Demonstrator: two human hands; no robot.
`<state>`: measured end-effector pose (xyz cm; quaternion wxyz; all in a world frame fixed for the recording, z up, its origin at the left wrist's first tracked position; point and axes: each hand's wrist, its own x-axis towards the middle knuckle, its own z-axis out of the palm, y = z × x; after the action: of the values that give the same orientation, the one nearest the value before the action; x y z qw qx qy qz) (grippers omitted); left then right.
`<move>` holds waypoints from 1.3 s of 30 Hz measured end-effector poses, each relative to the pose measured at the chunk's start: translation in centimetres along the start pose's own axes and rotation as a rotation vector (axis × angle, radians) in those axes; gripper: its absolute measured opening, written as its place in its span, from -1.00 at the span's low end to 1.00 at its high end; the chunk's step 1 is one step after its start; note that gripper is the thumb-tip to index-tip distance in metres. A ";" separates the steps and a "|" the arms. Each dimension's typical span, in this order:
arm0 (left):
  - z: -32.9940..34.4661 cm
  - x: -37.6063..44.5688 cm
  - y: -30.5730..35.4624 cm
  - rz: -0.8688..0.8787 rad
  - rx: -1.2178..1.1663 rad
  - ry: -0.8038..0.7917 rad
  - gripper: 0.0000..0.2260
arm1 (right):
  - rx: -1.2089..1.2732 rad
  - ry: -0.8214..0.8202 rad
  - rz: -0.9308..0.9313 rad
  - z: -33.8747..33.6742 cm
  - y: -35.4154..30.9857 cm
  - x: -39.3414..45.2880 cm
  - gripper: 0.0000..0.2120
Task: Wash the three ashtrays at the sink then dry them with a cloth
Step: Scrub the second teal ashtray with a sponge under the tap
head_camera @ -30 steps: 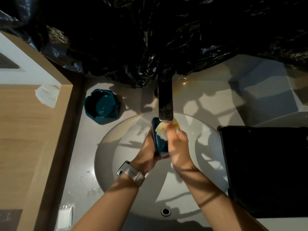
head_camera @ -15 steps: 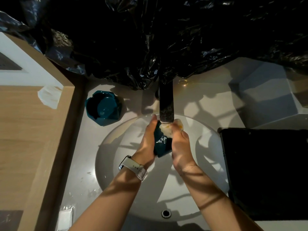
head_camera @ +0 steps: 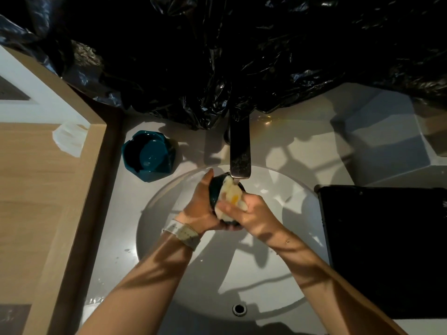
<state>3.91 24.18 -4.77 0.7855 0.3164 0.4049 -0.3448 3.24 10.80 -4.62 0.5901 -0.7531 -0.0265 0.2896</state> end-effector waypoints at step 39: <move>-2.2 0.1 -4.1 0.496 0.028 -0.075 -0.71 | 0.760 0.541 0.292 0.3 1.9 1.4 -0.73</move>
<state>-0.18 23.54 -6.76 0.8561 0.4040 0.2807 -0.1584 3.66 10.99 -6.97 0.7624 -0.5283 0.3413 0.1522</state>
